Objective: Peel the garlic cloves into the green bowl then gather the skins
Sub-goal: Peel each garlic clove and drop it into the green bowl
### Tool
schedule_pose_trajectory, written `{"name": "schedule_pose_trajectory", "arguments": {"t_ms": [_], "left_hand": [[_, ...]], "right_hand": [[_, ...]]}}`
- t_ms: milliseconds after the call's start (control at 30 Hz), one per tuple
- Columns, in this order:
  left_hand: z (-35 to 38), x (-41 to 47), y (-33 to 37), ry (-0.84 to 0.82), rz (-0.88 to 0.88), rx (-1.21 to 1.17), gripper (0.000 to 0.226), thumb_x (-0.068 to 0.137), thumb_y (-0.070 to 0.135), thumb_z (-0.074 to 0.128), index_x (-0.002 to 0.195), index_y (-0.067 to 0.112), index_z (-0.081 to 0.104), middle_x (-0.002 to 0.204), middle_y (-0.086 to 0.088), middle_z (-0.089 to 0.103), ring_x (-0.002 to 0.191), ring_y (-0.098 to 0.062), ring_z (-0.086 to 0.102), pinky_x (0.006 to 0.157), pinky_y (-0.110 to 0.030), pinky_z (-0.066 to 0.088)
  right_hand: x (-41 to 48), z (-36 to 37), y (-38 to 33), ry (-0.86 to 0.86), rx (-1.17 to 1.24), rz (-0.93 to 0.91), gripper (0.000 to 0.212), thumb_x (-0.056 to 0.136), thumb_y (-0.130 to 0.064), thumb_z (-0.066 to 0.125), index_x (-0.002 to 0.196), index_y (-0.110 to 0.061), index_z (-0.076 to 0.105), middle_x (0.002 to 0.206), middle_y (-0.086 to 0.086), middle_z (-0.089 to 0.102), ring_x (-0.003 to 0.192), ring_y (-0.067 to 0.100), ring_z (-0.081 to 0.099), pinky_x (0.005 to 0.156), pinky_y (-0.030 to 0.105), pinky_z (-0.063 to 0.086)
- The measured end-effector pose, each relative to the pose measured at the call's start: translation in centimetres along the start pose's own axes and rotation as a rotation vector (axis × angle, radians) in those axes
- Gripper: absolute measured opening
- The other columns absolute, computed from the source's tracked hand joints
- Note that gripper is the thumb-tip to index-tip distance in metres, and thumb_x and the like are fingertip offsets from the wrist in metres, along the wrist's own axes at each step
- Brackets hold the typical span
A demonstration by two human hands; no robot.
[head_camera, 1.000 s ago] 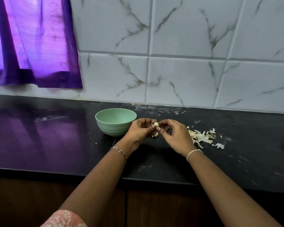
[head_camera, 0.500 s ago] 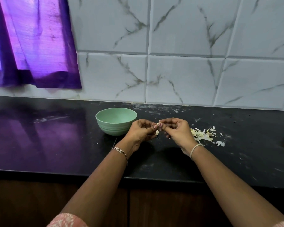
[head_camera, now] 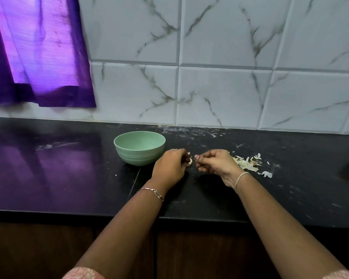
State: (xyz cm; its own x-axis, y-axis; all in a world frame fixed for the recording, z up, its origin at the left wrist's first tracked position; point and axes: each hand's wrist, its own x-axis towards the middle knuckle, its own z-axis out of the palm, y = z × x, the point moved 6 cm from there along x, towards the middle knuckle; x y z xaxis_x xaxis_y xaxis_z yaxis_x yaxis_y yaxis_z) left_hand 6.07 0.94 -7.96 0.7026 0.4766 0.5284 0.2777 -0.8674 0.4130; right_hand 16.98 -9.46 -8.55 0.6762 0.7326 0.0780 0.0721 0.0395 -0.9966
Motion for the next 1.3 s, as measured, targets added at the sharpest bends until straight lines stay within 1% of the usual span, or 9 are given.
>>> {"name": "schedule_pose_trajectory", "arguments": {"t_ms": [67,200,333,567,733,900,1000,1100,1300], "left_hand": [[0.0,0.0,0.0,0.002,0.027,0.041,0.014,0.088,0.022,0.063,0.101,0.023,0.067,0.106,0.003,0.06,0.105,-0.018,0.056,0.082,-0.036,0.05],[0.5,0.1,-0.2,-0.059,0.021,0.083,0.014,0.089,0.024,0.062,0.101,0.024,0.07,0.114,0.001,0.056,0.108,-0.018,0.055,0.085,-0.036,0.051],[0.5,0.3,-0.2,-0.051,0.019,0.069,0.015,0.088,0.023,0.061,0.101,0.024,0.07,0.113,0.002,0.057,0.108,-0.018,0.055,0.084,-0.035,0.051],[0.0,0.7,0.6,-0.031,0.039,-0.15,0.015,0.085,0.025,0.069,0.1,0.028,0.07,0.094,0.01,0.057,0.084,-0.01,0.058,0.077,-0.036,0.053],[-0.5,0.5,0.7,0.032,0.062,-0.087,0.015,0.088,0.017,0.064,0.099,0.027,0.067,0.1,0.009,0.059,0.092,-0.013,0.056,0.074,-0.034,0.049],[-0.6,0.3,0.8,0.023,0.069,-0.058,0.016,0.087,0.021,0.066,0.101,0.028,0.065,0.097,0.011,0.058,0.088,-0.011,0.056,0.071,-0.032,0.048],[-0.5,0.2,1.0,0.012,0.084,-0.066,0.018,0.085,0.021,0.067,0.101,0.03,0.065,0.094,0.014,0.057,0.083,-0.007,0.055,0.071,-0.031,0.049],[-0.5,0.1,1.1,-0.003,0.087,-0.063,0.017,0.085,0.027,0.07,0.101,0.032,0.067,0.093,0.015,0.057,0.081,-0.006,0.057,0.07,-0.03,0.049],[-0.6,0.1,1.0,-0.001,0.048,-0.027,0.016,0.083,0.039,0.07,0.099,0.038,0.069,0.093,0.013,0.064,0.083,-0.007,0.06,0.069,-0.03,0.05]], "right_hand": [[0.2,-0.5,0.3,0.023,-0.019,0.031,0.018,0.082,-0.004,0.075,0.071,0.0,0.061,0.063,0.013,0.065,0.046,0.014,0.06,0.048,0.019,0.052],[0.3,-0.6,0.4,0.021,-0.105,0.055,0.019,0.084,-0.01,0.074,0.079,0.003,0.061,0.066,0.014,0.064,0.044,0.014,0.06,0.046,0.019,0.053],[0.5,-0.6,0.5,0.003,-0.167,0.06,0.012,0.082,-0.005,0.075,0.081,0.002,0.065,0.068,0.011,0.064,0.051,0.015,0.06,0.052,0.02,0.056],[0.2,-0.2,0.4,-0.087,-0.003,0.115,0.009,0.085,-0.002,0.07,0.079,-0.004,0.063,0.068,0.007,0.068,0.053,0.005,0.061,0.052,0.015,0.053],[-0.2,0.0,0.3,-0.175,0.162,0.171,0.006,0.087,0.006,0.062,0.088,0.0,0.064,0.077,0.009,0.07,0.06,0.011,0.066,0.057,0.021,0.058],[-0.4,0.4,0.4,-0.2,0.133,0.18,0.005,0.092,-0.008,0.061,0.088,-0.005,0.063,0.078,0.009,0.069,0.058,0.012,0.065,0.056,0.022,0.058],[-0.2,0.3,0.4,-0.168,0.142,0.178,0.008,0.092,-0.009,0.062,0.086,-0.005,0.063,0.073,0.008,0.068,0.055,0.011,0.063,0.053,0.02,0.056],[0.0,0.1,0.4,-0.122,0.168,0.168,0.006,0.091,-0.006,0.063,0.086,-0.003,0.063,0.067,0.008,0.067,0.053,0.01,0.063,0.05,0.019,0.054],[0.0,0.1,0.4,-0.107,0.147,0.146,0.006,0.092,-0.005,0.061,0.086,-0.005,0.06,0.066,0.008,0.064,0.048,0.008,0.059,0.047,0.016,0.052]]}}
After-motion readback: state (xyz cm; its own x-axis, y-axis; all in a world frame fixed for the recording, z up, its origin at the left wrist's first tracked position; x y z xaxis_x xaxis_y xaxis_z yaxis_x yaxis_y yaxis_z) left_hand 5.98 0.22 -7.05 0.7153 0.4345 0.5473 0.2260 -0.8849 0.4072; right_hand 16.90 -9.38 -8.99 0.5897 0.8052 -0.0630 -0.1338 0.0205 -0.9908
